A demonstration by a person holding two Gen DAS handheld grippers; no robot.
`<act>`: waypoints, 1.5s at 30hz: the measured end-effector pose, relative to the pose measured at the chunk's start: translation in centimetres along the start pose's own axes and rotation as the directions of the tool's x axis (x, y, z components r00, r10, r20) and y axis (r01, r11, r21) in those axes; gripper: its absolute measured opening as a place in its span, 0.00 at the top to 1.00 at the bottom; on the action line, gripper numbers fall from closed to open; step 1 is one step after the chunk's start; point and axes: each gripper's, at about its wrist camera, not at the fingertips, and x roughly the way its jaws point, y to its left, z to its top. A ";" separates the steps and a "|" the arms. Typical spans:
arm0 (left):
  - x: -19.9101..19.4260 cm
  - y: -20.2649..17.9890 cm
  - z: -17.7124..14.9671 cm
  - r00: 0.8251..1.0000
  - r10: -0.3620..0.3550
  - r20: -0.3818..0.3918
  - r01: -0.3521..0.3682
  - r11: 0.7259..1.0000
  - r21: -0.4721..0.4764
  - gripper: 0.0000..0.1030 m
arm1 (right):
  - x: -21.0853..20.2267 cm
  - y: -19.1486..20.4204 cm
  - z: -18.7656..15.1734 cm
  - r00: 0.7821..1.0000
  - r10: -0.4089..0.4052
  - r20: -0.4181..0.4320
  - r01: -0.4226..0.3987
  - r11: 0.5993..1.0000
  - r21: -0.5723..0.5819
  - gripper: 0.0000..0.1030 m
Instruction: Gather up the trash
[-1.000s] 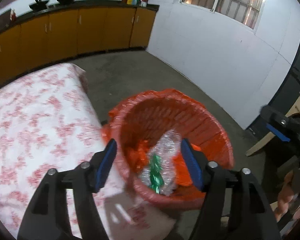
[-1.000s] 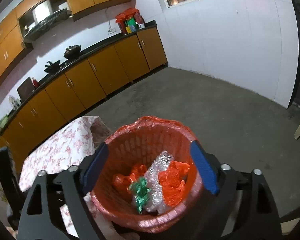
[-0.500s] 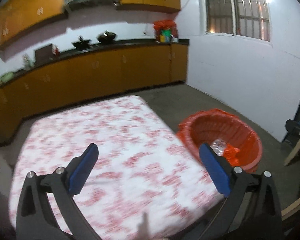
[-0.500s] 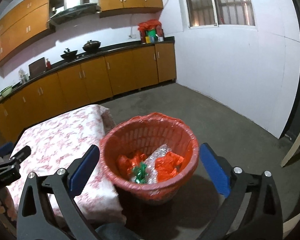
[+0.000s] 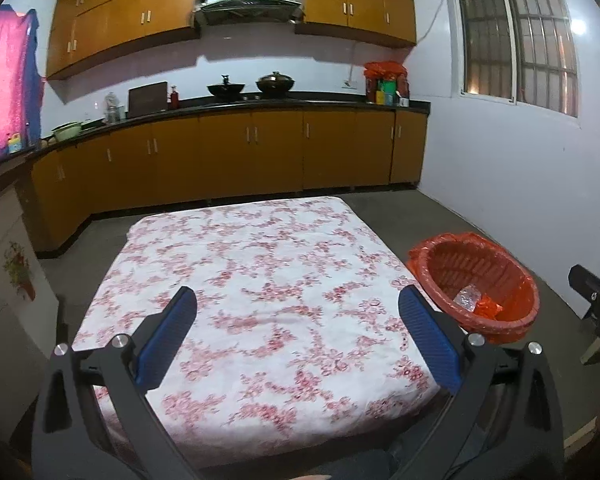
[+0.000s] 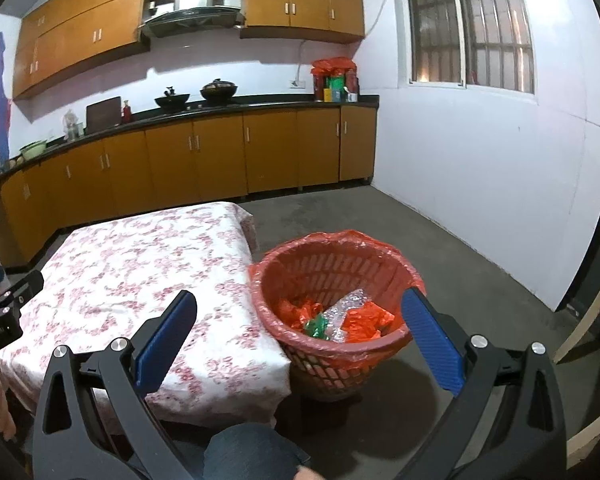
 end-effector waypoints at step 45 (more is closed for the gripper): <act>-4.3 -0.2 -1.2 0.999 0.031 0.042 -0.031 0.999 -0.012 0.04 | -2.8 2.5 -1.9 0.997 -0.078 0.024 0.079 0.997 -0.022 0.02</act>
